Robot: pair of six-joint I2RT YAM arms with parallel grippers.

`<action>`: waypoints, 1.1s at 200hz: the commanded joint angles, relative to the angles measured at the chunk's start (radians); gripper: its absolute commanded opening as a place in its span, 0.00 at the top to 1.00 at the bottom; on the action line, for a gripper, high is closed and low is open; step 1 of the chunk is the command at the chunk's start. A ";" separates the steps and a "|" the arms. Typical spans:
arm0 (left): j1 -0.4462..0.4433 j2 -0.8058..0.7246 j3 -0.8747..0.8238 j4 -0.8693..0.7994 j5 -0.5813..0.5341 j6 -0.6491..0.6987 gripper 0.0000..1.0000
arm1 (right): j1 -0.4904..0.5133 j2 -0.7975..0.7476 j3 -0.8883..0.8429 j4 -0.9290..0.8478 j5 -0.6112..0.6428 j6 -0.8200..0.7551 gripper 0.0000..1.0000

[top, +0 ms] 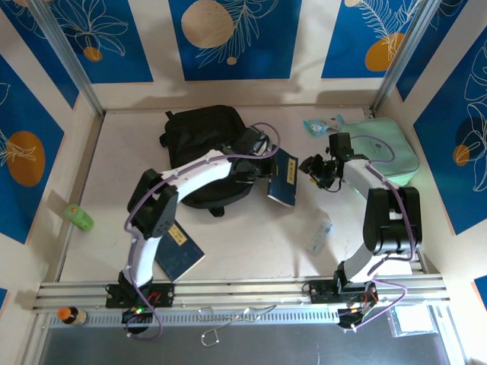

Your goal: Pack the student bag

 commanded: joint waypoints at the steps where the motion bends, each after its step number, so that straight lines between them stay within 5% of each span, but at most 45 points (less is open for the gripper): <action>1: 0.064 -0.135 -0.086 0.029 -0.069 0.019 1.00 | 0.010 -0.040 -0.039 0.139 -0.207 0.082 0.43; 67: 0.269 -0.514 -0.513 0.436 -0.035 -0.306 1.00 | 0.144 -0.031 -0.064 0.516 -0.449 0.412 0.23; 120: 0.327 -0.655 -0.684 0.618 -0.112 -0.474 1.00 | 0.279 -0.030 -0.086 0.731 -0.364 0.658 0.10; 220: 0.329 -0.654 -0.737 0.804 -0.200 -0.698 1.00 | 0.455 0.107 0.031 0.959 -0.161 0.861 0.08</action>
